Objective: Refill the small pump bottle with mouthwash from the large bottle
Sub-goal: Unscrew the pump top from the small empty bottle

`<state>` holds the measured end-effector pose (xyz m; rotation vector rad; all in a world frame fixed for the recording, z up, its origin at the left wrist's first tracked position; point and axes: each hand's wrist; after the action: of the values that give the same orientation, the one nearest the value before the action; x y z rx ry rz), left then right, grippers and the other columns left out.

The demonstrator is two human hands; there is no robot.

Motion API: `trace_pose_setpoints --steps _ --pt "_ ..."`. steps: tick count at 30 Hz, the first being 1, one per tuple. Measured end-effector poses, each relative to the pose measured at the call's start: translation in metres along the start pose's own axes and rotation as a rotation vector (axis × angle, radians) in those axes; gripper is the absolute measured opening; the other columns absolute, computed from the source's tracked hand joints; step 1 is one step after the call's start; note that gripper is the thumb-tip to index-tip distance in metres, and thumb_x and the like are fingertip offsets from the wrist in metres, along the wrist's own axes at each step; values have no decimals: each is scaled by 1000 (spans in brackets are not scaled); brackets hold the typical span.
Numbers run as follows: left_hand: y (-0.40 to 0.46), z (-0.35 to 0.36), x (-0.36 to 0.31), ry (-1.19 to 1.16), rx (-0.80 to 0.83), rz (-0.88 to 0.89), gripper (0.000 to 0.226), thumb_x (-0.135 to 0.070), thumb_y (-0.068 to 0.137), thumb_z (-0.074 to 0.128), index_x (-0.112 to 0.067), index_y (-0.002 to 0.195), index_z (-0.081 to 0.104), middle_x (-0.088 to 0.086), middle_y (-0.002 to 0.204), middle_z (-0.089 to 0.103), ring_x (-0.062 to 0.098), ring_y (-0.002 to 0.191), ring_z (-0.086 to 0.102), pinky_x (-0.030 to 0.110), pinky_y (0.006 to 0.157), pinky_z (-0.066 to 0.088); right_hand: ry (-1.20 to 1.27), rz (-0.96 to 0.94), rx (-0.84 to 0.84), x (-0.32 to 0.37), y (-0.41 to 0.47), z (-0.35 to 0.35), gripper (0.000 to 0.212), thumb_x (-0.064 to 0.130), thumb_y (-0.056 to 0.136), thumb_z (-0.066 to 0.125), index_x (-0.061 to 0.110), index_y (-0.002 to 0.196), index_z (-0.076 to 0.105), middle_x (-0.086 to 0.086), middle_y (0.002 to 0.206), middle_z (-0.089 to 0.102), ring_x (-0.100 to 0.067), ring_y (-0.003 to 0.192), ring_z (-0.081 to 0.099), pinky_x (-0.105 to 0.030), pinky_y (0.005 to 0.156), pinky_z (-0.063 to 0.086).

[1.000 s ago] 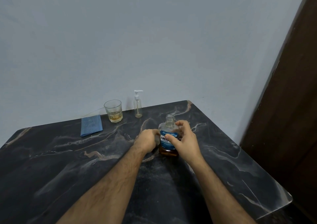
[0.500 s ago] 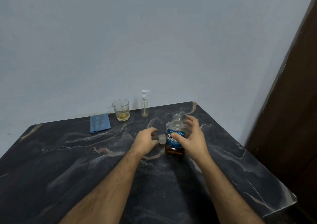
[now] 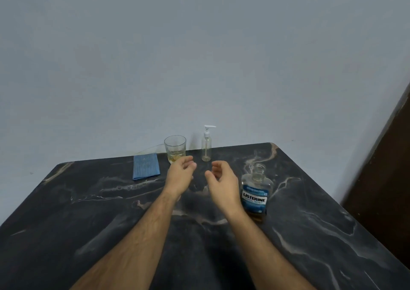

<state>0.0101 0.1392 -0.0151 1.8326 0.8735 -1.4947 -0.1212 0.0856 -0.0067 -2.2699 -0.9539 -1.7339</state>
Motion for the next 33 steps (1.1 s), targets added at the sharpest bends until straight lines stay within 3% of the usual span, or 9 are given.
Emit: trace_pose_setpoints --steps 3,6,11,14,17,20,27,30,33 --pt "27 7 2 -7 59 -48 43 -15 100 53 -13 142 48 5 141 55 18 128 53 41 108 46 -6 134 -13 -12 41 31 41 13 95 59 16 135 50 -2 133 55 -17 122 53 -29 99 45" --pt "53 20 1 30 99 -56 48 -16 102 47 -11 149 40 8 152 45 19 138 43 40 117 35 11 191 -87 -22 82 57 42 4 93 55 11 134 48 -8 131 56 -24 122 55 -29 94 45" --pt "92 39 4 38 105 -67 53 -19 105 40 -10 155 26 6 162 27 19 149 26 34 122 21 50 299 -156 -42 135 78 69 -4 91 52 9 153 26 -12 154 39 -29 140 39 -37 113 36" --pt "112 48 6 14 110 -65 55 -20 105 36 -13 157 19 0 165 20 15 151 18 27 118 14 92 311 -158 -51 155 83 70 -6 91 48 10 155 22 -14 154 38 -29 140 40 -38 113 37" --pt "124 55 4 -66 130 -85 54 -16 105 35 -14 157 22 0 163 24 13 149 24 19 108 19 139 315 -130 -59 168 87 61 -2 93 49 10 150 33 -12 139 52 -28 130 50 -34 105 41" --pt "126 60 7 -123 151 -102 51 -15 104 36 -14 154 29 2 159 35 15 143 37 27 118 25 184 298 -136 -68 172 93 43 6 93 57 11 136 51 -4 114 62 -26 116 61 -37 99 49" --pt "96 49 2 -114 107 -24 48 -28 100 47 -16 146 46 0 147 52 14 132 50 38 116 37 153 178 -134 -56 128 79 46 20 93 65 15 137 51 1 127 62 -11 113 59 -26 94 49" --pt "67 35 -5 -82 112 -2 42 -33 97 53 -15 135 57 0 127 66 11 116 62 33 102 50 82 113 -145 -47 96 69 46 22 89 69 19 132 53 2 118 66 -13 109 62 -34 95 53" --pt "33 17 -13 -32 108 43 30 -31 98 58 -16 123 62 -6 112 67 2 102 62 17 78 47 36 92 -95 -35 59 56 49 21 89 71 20 134 51 4 115 65 -10 105 61 -27 90 52"
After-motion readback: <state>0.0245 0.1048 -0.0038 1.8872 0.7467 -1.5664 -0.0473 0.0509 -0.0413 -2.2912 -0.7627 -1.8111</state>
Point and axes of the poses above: each hand's wrist, its own y-axis towards the middle knuckle, its own z-axis out of the palm, x = y × z
